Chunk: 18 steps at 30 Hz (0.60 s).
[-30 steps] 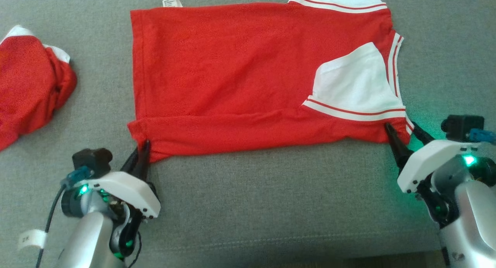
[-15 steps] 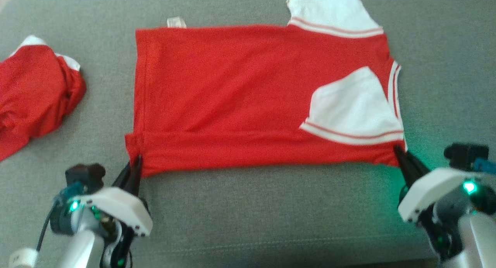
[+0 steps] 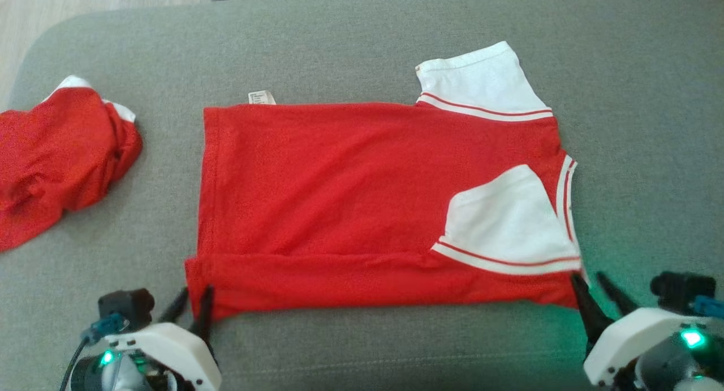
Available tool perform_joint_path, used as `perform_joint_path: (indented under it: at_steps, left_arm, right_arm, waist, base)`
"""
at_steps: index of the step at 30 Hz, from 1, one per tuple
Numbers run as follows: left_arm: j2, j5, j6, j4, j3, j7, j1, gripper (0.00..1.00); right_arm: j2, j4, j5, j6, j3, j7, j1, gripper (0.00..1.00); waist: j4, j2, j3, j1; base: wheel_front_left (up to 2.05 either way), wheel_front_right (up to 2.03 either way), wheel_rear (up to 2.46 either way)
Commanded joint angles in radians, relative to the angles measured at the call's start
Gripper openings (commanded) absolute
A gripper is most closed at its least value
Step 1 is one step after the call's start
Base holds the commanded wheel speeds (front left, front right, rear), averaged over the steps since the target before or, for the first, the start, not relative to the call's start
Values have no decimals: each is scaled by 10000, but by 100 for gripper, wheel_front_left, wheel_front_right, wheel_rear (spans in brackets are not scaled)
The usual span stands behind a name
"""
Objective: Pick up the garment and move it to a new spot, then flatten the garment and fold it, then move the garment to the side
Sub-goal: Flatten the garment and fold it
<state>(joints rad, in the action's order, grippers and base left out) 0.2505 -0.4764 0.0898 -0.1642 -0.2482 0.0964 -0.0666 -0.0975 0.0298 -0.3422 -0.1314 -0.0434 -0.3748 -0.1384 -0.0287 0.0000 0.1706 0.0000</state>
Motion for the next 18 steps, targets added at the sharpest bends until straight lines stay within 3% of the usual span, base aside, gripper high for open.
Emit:
perform_joint_path:
  at_steps: [1, 9, 18]
  left_arm:
    - [222, 89, 154, 358, 361, -50, 296, 100]
    - [162, 1002, 933, 1169, 503, -1530, 503, 100]
    - [133, 1656, 1250, 2154, 376, -2293, 1221, 100]
  right_arm:
    - [-92, -534, 230, 7, 64, 151, 161, 100]
    - [-38, -1776, 1104, 7, -43, 1546, 408, 100]
    - [-4, -2644, 1638, 7, 62, 2616, 1210, 100]
  waist:
    - [-22, 0, -50, 0]
    - [-94, 0, -333, 0]
    - [-160, 0, -619, 0]
  base:
    - [0, 0, 0]
    - [0, 0, 0]
    - [0, 0, 0]
